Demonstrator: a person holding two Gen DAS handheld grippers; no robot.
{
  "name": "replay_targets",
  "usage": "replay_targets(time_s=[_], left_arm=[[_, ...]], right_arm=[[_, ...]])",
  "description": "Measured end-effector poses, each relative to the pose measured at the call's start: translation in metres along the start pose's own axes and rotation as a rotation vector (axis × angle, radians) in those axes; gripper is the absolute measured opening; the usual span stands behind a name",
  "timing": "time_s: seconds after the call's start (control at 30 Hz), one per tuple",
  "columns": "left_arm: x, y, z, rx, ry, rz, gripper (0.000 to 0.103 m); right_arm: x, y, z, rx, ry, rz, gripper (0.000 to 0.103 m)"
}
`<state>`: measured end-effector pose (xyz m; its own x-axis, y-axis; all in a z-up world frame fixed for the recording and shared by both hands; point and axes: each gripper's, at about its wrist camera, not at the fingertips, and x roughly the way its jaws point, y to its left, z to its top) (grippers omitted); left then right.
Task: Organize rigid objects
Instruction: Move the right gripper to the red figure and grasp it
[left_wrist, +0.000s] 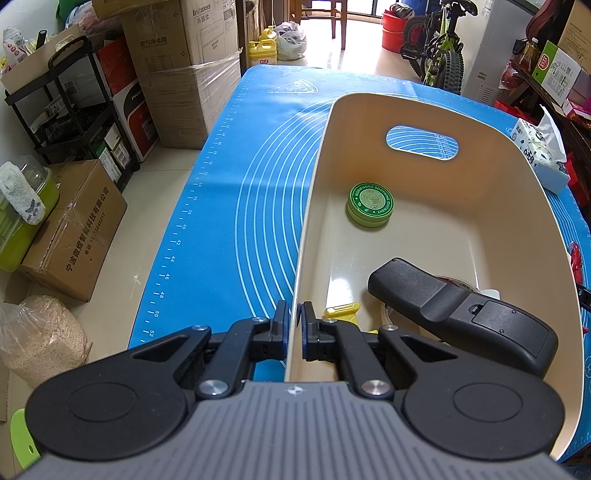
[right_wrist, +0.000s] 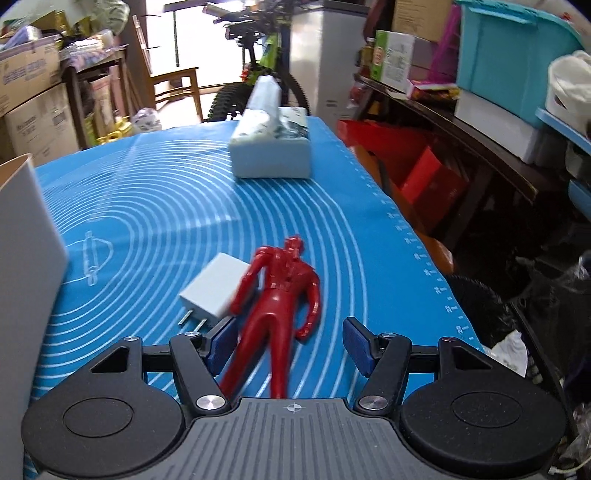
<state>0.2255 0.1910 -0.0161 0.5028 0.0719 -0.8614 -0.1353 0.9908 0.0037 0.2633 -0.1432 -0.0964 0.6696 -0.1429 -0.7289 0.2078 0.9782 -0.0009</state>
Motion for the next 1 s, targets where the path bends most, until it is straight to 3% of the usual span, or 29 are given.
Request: replay_targets(time_s=[0.37,0.4,0.5,0.63,1.0], left_arm=[[-0.001,-0.003,0.000,0.006,0.001,0.006,0.009],[-0.001,-0.003,0.000,0.006,0.001,0.006,0.009],[-0.001,-0.003,-0.001,0.007,0.001,0.007,0.009],[-0.001,-0.003,-0.001,0.008,0.001,0.007,0.009],[-0.001,-0.003,-0.001,0.008,0.000,0.007,0.009]], right_arm=[[0.017,0.001,0.003,0.003,-0.013,-0.009,0.067],[0.017,0.001,0.003,0.001,-0.018,-0.002,0.058],[0.016,0.003,0.004,-0.007,-0.023,0.010,0.053],[0.008,0.003,0.003,-0.009,-0.049,0.004,0.039],[-0.001,-0.007,0.005,0.019,-0.066,0.004,0.038]])
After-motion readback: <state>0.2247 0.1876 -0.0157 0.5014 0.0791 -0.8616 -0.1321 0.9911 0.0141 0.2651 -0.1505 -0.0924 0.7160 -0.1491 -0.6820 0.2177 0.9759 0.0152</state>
